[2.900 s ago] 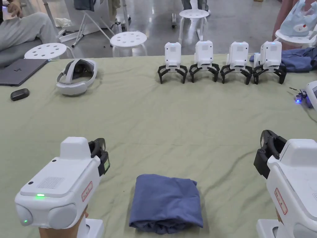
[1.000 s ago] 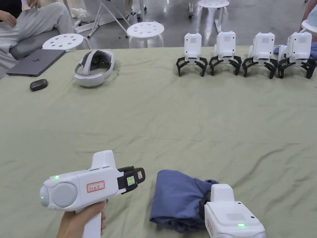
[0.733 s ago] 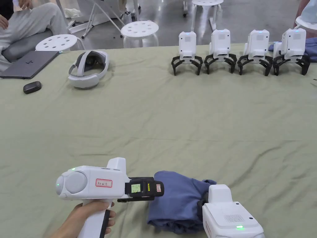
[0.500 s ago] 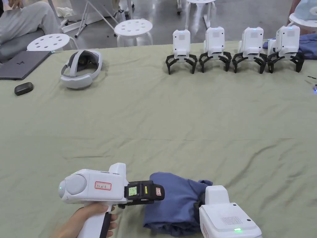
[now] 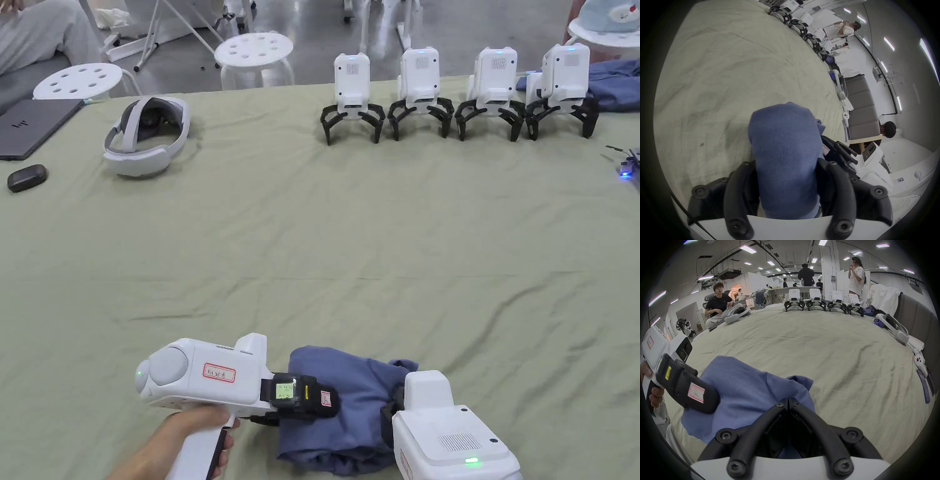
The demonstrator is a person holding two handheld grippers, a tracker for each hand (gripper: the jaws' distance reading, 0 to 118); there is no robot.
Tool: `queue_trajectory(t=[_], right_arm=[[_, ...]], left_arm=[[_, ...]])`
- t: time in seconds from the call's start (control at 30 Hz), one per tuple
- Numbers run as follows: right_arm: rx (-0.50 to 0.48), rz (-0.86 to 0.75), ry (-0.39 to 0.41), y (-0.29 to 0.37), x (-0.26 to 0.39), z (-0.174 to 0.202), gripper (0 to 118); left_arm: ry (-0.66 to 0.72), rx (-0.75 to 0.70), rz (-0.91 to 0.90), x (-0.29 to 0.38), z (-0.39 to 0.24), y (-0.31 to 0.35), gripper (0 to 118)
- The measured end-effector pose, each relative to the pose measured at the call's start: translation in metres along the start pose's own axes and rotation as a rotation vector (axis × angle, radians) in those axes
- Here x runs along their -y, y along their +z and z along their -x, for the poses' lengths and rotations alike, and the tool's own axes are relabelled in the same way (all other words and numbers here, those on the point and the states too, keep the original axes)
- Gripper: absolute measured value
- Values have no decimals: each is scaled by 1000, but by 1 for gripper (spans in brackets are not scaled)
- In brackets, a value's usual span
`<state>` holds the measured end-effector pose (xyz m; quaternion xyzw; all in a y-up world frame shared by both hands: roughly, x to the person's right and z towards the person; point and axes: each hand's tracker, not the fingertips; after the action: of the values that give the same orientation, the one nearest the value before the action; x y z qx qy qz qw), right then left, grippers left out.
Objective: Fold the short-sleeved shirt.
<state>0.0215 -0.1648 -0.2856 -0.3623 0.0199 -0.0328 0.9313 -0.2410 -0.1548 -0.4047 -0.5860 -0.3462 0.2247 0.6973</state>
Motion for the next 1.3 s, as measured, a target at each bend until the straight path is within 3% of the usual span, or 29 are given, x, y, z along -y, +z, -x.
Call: queue_trajectory(t=[0.27, 0.57, 0.77, 0.97, 1.3], right_arm=[[0, 0, 6, 0, 0, 0, 4], [-22, -9, -28, 6, -7, -7, 5], [-26, -162, -48, 49, -38, -23, 5], [29, -340, -7, 98, -80, -48, 5], [106, -432, -29, 132, -96, -82, 5]], left_arm=[[-30, -66, 6, 0, -15, -3, 38], [-35, -87, -23, 6, -21, -1, 36], [-66, -110, -28, 7, -32, 2, 36], [-100, -118, -36, 4, -39, 10, 36], [-150, -254, -93, -14, -27, 80, 36]])
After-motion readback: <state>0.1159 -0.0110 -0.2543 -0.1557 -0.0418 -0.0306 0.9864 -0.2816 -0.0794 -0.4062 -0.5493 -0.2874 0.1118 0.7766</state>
